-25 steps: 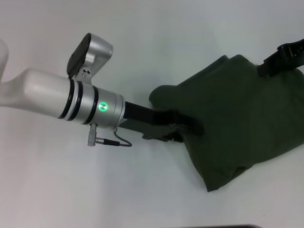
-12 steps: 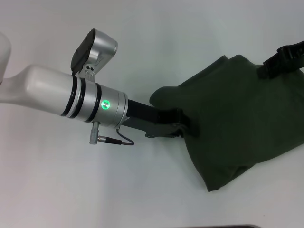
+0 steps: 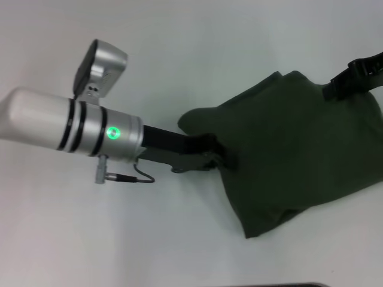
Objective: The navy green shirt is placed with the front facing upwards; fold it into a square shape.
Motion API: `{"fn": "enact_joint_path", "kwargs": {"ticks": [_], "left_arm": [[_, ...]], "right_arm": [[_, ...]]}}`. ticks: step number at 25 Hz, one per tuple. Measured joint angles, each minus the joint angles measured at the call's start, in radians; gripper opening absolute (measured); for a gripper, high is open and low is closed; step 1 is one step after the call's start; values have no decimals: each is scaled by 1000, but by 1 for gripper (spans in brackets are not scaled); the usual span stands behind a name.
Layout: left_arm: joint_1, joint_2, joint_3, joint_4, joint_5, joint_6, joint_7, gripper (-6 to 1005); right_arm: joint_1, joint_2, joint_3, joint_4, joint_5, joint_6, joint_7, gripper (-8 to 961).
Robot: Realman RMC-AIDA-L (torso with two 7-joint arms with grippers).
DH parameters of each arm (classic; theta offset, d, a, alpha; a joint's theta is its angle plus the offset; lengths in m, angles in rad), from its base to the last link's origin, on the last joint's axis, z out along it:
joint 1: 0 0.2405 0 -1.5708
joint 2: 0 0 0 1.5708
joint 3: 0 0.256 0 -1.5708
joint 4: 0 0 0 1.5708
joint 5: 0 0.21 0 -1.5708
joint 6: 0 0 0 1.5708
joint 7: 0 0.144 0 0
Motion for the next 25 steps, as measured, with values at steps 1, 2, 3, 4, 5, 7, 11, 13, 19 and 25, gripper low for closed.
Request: {"fn": "enact_joint_path", "kwargs": {"ticks": [1, 2, 3, 4, 5, 7, 11, 13, 19, 25], "left_arm": [[6, 6, -12, -2, 2, 9, 3, 73], [14, 17, -24, -7, 3, 18, 5, 72], [20, 27, -32, -11, 4, 23, 5, 71], [27, 39, -41, -16, 5, 32, 5, 70], [32, 53, -52, -20, 5, 38, 5, 70], [39, 96, -78, -25, 7, 52, 6, 68], [41, 170, -109, -19, 21, 60, 13, 65], [37, 203, -132, -17, 43, 61, 24, 64], [18, 254, -227, -15, 120, 62, 54, 63], [16, 224, -238, -15, 127, 46, 102, 72]], "right_arm": [[0, 0, 0, 0, 0, 0, 0, 352], [0, 1, 1, 0, 0, 0, 0, 352], [0, 1, 1, 0, 0, -1, 0, 352], [0, 1, 1, 0, 0, -1, 0, 352], [0, 2, 1, 1, 0, -2, 0, 352], [0, 2, 1, 5, 0, -2, 0, 352], [0, 4, 1, 12, 0, -4, 1, 353], [2, 5, 1, 12, 0, -5, 2, 353], [10, 6, 1, 12, 2, -7, 8, 379], [12, 9, -1, 13, 2, -8, 10, 405]]}}
